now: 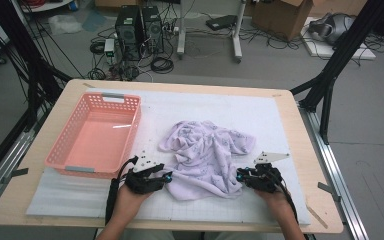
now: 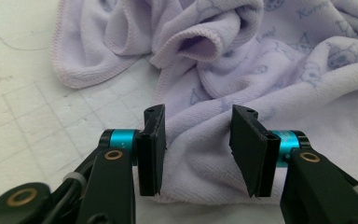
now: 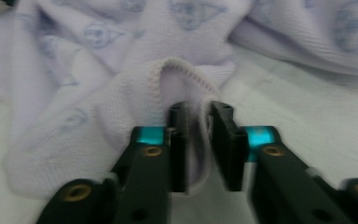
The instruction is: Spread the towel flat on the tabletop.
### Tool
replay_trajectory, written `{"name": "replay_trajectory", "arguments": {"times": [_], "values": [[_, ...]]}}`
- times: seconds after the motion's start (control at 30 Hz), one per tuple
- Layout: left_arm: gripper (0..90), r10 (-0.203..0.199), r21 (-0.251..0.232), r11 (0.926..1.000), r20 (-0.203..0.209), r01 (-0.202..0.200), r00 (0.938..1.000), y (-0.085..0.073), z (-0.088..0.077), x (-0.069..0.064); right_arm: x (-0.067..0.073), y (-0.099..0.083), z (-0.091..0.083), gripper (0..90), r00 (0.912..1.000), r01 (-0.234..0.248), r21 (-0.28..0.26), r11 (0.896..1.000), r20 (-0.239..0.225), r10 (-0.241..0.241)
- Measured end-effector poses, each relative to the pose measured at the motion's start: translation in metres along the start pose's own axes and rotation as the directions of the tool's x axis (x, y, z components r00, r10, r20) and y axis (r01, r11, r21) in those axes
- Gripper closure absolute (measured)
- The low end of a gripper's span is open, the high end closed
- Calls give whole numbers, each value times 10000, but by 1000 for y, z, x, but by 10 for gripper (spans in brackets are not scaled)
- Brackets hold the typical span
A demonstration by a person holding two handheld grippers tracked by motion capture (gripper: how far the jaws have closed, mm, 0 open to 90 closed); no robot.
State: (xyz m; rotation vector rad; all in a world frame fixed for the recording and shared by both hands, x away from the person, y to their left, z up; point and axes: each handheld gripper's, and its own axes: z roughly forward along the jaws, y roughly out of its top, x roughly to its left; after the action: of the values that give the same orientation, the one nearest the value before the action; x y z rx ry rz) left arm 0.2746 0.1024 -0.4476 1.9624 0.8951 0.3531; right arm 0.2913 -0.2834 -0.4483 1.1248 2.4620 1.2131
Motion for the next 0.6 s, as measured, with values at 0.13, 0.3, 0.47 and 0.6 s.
{"name": "replay_trajectory", "arguments": {"times": [0.13, 0.3, 0.47, 0.6], "values": [[547, 67, 87, 9999, 27, -67, 10000, -1, 3, -2, 1, -1, -3, 866, 9997, -221, -3, 9998, -112, 221], [548, 57, 4, 10000, 49, -57, 10000, -1, 2, -2, 3, -1, -25, 869, 9922, 44, 335, 9994, 1243, -85], [545, 57, 5, 10000, 88, -57, 9999, -1, 3, -3, -4, -12, -67, 870, 9613, -142, 652, 9978, 2753, -43], [496, 67, -101, 9999, 110, -66, 9999, 2, 2, -5, -8, -29, -88, 862, 9616, -839, 1316, 9877, 2708, 456]]}}
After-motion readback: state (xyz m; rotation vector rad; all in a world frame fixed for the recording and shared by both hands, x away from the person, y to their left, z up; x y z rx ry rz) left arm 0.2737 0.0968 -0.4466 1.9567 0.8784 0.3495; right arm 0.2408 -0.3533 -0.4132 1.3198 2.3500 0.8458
